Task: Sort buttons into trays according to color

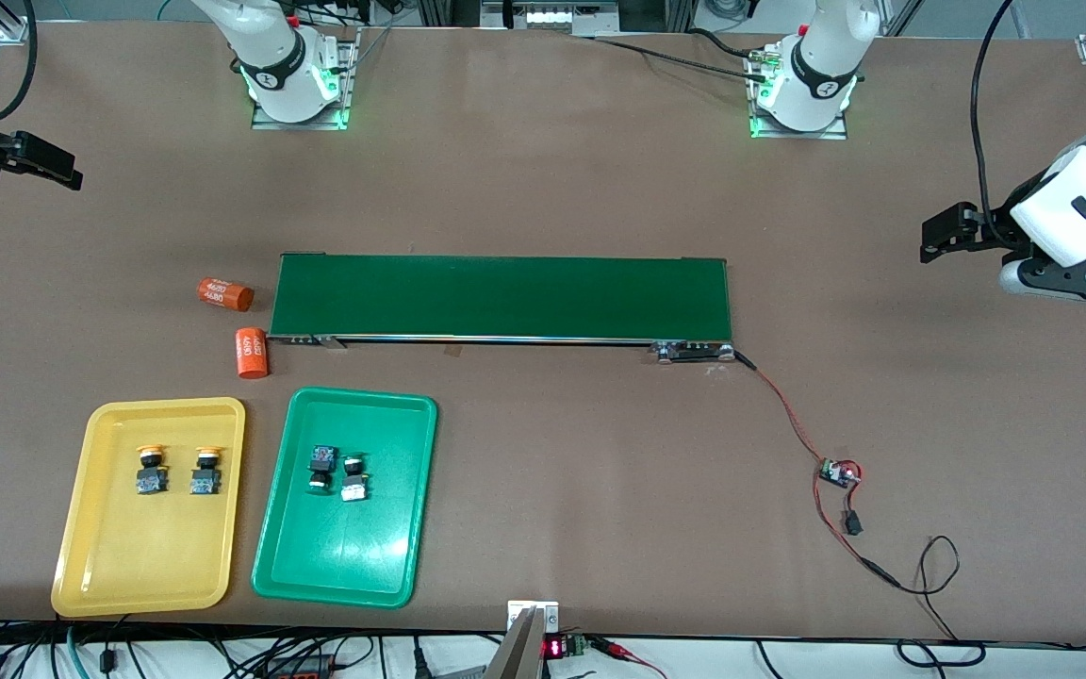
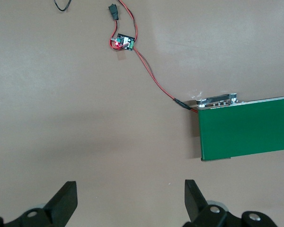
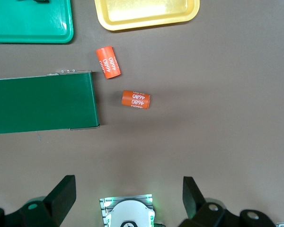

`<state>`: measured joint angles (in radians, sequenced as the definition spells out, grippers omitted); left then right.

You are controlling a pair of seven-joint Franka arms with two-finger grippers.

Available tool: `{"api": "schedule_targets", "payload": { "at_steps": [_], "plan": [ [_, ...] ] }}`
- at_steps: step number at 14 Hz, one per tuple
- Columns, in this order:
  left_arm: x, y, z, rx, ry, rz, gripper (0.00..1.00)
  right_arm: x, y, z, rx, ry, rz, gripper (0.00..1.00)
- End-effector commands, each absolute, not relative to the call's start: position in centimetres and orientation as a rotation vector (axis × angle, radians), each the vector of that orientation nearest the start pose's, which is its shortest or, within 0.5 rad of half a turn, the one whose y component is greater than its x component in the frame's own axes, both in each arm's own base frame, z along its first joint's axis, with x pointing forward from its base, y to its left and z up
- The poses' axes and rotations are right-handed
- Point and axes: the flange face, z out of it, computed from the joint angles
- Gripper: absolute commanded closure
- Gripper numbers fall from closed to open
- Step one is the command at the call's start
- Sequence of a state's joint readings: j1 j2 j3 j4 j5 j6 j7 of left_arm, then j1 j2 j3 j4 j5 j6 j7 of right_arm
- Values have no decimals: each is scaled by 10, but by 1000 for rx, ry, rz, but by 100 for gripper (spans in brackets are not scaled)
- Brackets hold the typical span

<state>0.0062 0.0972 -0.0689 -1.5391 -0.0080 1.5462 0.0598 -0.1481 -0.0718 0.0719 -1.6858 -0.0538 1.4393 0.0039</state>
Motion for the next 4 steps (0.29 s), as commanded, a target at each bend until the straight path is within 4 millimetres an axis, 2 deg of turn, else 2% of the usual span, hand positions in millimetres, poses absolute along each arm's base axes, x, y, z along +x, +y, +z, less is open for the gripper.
{"api": "schedule_targets", "payload": {
  "at_steps": [1, 4],
  "plan": [
    [574, -36, 591, -3142, 195, 142, 0, 506, -41, 602, -3170, 138, 271, 0],
    [574, -36, 591, -3142, 195, 142, 0, 507, -41, 603, -3171, 138, 259, 0]
  ]
}}
